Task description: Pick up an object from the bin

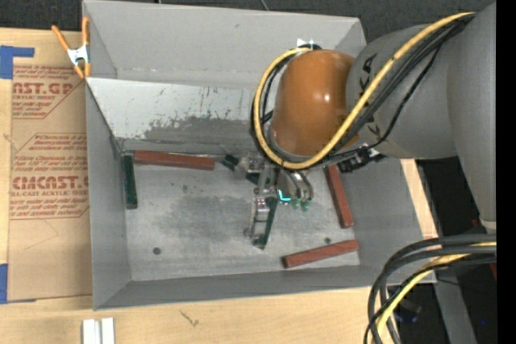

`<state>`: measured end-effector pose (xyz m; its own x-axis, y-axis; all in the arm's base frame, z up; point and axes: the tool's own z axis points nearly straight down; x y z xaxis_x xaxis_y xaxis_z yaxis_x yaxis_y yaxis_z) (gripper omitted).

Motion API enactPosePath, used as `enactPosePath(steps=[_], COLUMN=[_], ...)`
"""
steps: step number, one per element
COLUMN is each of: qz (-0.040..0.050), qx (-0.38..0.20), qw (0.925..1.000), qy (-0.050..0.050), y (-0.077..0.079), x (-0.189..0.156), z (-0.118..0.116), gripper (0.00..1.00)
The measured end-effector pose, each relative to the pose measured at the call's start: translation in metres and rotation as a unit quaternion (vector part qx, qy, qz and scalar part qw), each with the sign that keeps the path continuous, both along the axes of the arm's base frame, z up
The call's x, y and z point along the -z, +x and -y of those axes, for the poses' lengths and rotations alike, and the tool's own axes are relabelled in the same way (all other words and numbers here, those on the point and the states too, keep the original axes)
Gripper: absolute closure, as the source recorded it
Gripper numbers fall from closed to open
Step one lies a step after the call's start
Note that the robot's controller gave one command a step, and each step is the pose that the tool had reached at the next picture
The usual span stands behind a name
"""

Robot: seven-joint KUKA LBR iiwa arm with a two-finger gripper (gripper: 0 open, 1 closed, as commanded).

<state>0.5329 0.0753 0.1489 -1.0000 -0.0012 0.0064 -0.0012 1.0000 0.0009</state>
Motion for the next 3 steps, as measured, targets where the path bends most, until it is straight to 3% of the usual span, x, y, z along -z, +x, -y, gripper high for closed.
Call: enactPosePath(steps=[1, 2, 3], qz=[0.0034, 0.0058, 0.0042], qx=[0.000, -0.033, -0.162], qw=[1.0000, 0.9995, 0.9868], qy=[0.000, 0.000, 0.001], y=[0.002, -0.015, 0.023], x=[-0.003, 0.035, 0.078], z=[0.000, 0.046, 0.042], gripper=[0.00, 0.00, 1.00])
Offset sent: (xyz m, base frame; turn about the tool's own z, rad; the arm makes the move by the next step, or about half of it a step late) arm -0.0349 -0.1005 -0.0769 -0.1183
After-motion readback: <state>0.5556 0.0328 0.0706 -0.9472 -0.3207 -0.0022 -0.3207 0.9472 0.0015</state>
